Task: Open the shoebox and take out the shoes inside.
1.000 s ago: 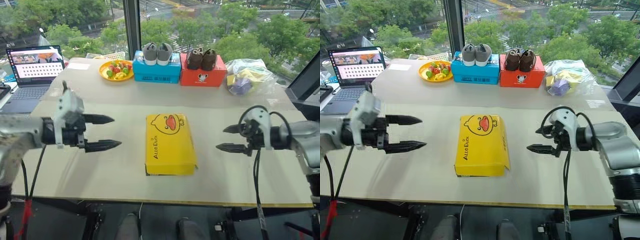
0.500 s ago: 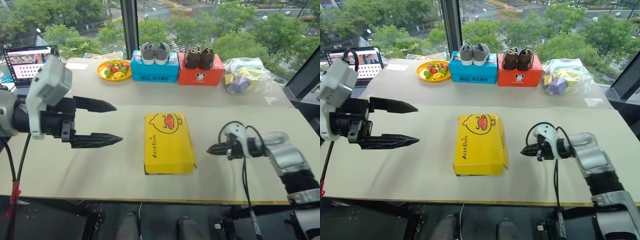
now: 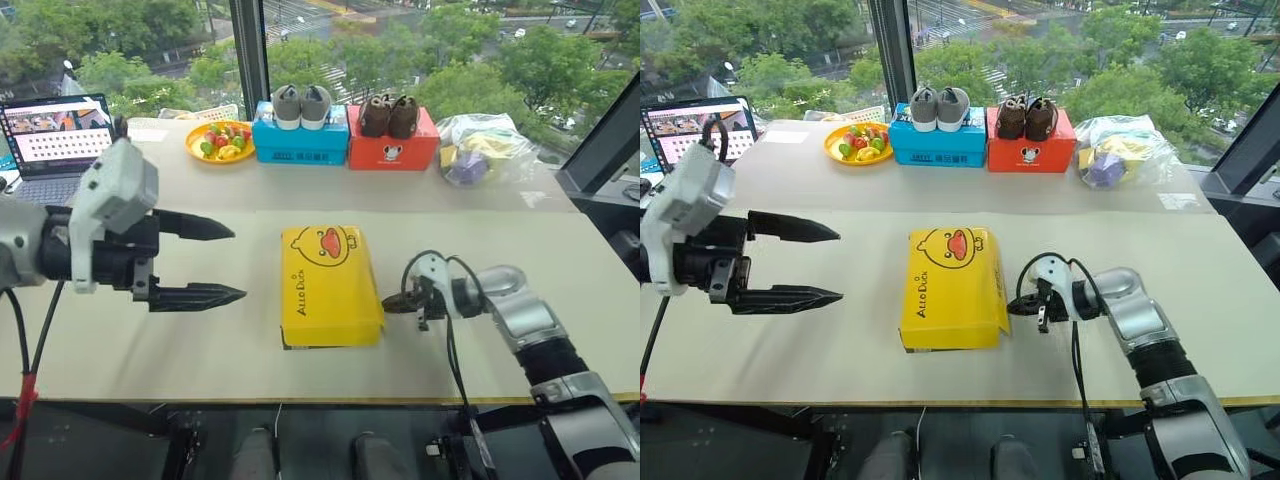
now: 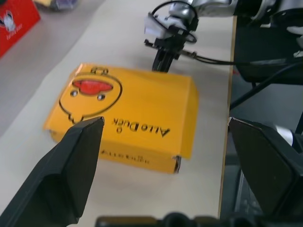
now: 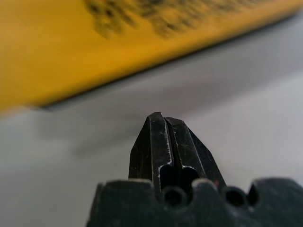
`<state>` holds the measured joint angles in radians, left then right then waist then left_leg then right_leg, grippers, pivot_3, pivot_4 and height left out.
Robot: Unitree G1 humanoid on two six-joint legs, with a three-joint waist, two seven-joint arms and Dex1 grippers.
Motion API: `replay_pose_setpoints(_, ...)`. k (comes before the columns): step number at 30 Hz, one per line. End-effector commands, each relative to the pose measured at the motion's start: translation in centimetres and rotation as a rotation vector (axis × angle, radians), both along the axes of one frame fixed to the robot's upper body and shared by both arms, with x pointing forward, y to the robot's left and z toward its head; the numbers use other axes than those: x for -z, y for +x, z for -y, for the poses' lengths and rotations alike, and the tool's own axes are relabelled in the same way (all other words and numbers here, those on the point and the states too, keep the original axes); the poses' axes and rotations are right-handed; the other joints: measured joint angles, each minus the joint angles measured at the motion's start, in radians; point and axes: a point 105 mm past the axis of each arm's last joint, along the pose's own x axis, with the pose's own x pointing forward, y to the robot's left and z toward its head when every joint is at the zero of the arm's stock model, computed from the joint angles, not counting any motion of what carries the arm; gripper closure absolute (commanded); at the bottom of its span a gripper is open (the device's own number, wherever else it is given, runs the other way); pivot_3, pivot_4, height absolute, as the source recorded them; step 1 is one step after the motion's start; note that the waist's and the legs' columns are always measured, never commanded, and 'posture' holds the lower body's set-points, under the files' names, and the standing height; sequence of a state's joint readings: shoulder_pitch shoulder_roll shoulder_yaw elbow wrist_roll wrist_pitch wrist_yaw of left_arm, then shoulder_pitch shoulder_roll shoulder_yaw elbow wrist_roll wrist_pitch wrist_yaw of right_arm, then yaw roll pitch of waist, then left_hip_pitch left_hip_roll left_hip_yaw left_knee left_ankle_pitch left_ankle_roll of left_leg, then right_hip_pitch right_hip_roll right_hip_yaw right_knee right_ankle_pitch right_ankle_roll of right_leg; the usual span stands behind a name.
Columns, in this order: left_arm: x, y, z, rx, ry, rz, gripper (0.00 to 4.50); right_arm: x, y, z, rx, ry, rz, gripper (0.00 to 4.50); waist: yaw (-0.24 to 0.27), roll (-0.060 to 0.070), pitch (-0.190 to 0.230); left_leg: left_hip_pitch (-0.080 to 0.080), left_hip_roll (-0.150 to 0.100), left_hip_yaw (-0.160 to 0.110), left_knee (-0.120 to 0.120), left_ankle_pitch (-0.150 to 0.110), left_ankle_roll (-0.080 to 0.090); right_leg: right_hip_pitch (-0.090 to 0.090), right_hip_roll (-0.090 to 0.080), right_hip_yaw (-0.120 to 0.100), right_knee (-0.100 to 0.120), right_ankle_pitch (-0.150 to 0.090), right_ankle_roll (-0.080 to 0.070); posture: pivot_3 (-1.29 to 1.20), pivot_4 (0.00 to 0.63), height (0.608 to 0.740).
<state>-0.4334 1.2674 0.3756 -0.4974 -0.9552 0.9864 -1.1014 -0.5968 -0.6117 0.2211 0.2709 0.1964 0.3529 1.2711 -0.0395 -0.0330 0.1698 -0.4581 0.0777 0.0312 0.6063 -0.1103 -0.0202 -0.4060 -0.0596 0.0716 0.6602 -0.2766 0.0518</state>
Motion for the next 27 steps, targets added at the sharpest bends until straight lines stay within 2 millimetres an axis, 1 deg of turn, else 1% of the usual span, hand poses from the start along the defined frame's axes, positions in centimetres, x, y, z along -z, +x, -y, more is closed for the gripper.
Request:
replay_pose_setpoints(1,-0.8,0.4,-2.8,-0.108,-0.032,0.083,0.0,-6.2,0.7,0.0,0.051,0.217,0.04,4.48,-0.001,0.0,0.0,0.0,0.0,0.0,0.0,0.0,0.0,0.0,0.0,0.0,0.0,0.0,-0.001,0.0,0.15,0.739)
replay_pose_setpoints(4,-0.7,0.0,-4.2,-0.163,-0.085,0.09,0.0,-9.9,0.5,-0.1,0.052,0.377,0.012,4.48,0.001,0.0,0.001,0.0,0.0,0.0,0.0,0.0,0.0,0.0,0.0,-0.001,0.001,0.0,-0.002,0.0,0.15,0.739)
replay_pose_setpoints(6,-0.7,-0.4,-4.7,-0.183,-0.094,0.099,0.0,-11.4,0.4,-0.4,0.035,0.425,0.005,4.48,0.0,0.0,0.001,0.0,0.001,0.0,0.0,-0.001,-0.002,0.0,0.0,-0.001,0.001,0.0,-0.003,0.0,0.15,0.739)
replay_pose_setpoints(8,-1.0,-1.0,-5.3,-0.205,-0.115,0.107,0.0,-13.0,0.1,-1.5,-0.017,0.466,-0.004,4.48,-0.001,0.0,0.001,0.0,0.001,0.0,0.0,-0.001,-0.002,0.0,0.0,-0.001,0.0,0.0,-0.003,0.0,0.15,0.739)
replay_pose_setpoints(10,-2.0,-1.8,-6.2,-0.249,-0.117,0.15,0.0,-15.0,0.2,-3.4,-0.08,0.555,-0.032,4.48,-0.004,0.0,0.001,0.0,0.001,0.0,-0.001,-0.001,-0.003,-0.001,0.0,-0.001,0.001,0.0,-0.004,0.0,0.15,0.739)
replay_pose_setpoints(12,-2.8,-2.5,-6.3,-0.267,-0.113,0.179,0.0,-15.9,0.5,-4.6,-0.112,0.611,-0.058,4.48,-0.009,0.0,0.001,0.0,0.003,0.001,-0.001,-0.002,-0.003,-0.003,0.0,-0.001,0.002,0.001,-0.005,0.0,0.15,0.739)
replay_pose_setpoints(14,-3.6,-3.3,-6.1,-0.269,-0.119,0.196,0.0,-16.3,0.4,-6.1,-0.155,0.656,-0.102,4.48,-0.008,0.0,0.001,0.0,0.003,0.001,-0.001,-0.001,-0.002,-0.004,0.001,-0.001,0.003,0.001,-0.006,0.0,0.15,0.739)
replay_pose_setpoints(15,-3.9,-3.7,-6.0,-0.271,-0.119,0.203,0.0,-16.4,0.3,-7.0,-0.179,0.671,-0.128,4.48,-0.007,0.0,0.001,0.0,0.003,0.001,-0.002,-0.001,-0.002,-0.004,0.001,-0.001,0.003,0.0,-0.006,0.0,0.15,0.739)
replay_pose_setpoints(16,-4.3,-4.1,-5.9,-0.277,-0.125,0.204,0.0,-16.0,0.3,-8.0,-0.2,0.68,-0.162,4.48,-0.005,0.0,0.001,0.0,0.003,0.001,-0.002,-0.001,-0.002,-0.004,0.001,-0.001,0.003,0.0,-0.006,0.0,0.15,0.739)
replay_pose_setpoints(18,-5.0,-4.8,-5.8,-0.288,-0.155,0.226,0.0,-14.2,1.0,-11.1,-0.191,0.724,-0.258,4.48,-0.005,-0.001,0.0,0.0,0.003,0.001,-0.002,-0.001,-0.002,-0.004,0.001,-0.002,0.003,0.0,-0.006,0.0,0.15,0.739)
replay_pose_setpoints(19,-5.2,-4.9,-5.8,-0.296,-0.165,0.233,0.0,-13.5,1.2,-12.2,-0.179,0.737,-0.295,4.48,-0.006,-0.001,0.0,0.0,0.004,0.001,-0.002,-0.001,-0.003,-0.004,0.001,-0.002,0.003,0.0,-0.006,0.0,0.15,0.739)
replay_pose_setpoints(20,-5.4,-4.9,-5.7,-0.303,-0.17,0.237,0.0,-13.1,1.5,-12.8,-0.168,0.745,-0.314,4.48,-0.008,-0.001,0.0,0.0,0.004,0.001,-0.002,-0.001,-0.003,-0.004,0.002,-0.002,0.004,0.0,-0.006,0.0,0.15,0.739)
replay_pose_setpoints(23,-5.3,-5.6,-5.5,-0.315,-0.137,0.239,0.0,-10.1,0.9,-16.9,-0.2,0.678,-0.328,4.48,-0.009,-0.001,0.0,-0.001,0.004,0.001,-0.002,-0.001,-0.004,-0.006,0.002,-0.002,0.004,0.001,-0.007,0.0,0.15,0.739)
replay_pose_setpoints(24,-5.4,-5.8,-5.4,-0.316,-0.131,0.239,0.0,-9.3,0.8,-18.0,-0.2,0.648,-0.318,4.48,-0.009,-0.001,0.0,-0.001,0.004,0.001,-0.002,-0.001,-0.004,-0.006,0.002,-0.002,0.004,0.001,-0.007,0.0,0.15,0.739)
replay_pose_setpoints(27,-5.5,-5.8,-5.2,-0.316,-0.125,0.238,0.0,-7.7,1.0,-19.3,-0.179,0.577,-0.268,4.48,-0.01,-0.001,0.0,-0.002,0.004,0.001,-0.004,-0.004,-0.009,-0.008,0.002,-0.002,0.004,0.001,-0.007,0.0,0.15,0.739)
